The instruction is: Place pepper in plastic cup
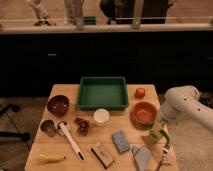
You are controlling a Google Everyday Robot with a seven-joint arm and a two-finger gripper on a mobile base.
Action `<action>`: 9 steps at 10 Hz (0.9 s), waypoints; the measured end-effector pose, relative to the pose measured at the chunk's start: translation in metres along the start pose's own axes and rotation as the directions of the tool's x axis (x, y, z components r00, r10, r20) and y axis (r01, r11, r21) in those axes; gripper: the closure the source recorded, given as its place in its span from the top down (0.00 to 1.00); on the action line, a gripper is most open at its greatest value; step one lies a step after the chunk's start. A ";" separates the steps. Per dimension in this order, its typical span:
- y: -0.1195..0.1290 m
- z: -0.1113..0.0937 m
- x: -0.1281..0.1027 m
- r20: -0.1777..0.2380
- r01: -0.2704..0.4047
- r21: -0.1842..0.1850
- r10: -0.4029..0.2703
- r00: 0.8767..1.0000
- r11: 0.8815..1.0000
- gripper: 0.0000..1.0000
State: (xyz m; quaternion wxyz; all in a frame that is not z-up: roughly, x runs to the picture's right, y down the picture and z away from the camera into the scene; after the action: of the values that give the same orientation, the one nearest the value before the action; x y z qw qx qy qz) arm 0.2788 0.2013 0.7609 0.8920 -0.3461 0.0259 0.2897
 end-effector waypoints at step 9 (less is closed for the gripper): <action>0.000 0.000 0.000 0.000 0.000 0.000 0.000 1.000 1.000 0.74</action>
State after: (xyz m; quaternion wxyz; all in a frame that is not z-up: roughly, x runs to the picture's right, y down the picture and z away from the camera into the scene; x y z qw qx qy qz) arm 0.2787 0.2013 0.7610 0.8920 -0.3461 0.0257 0.2897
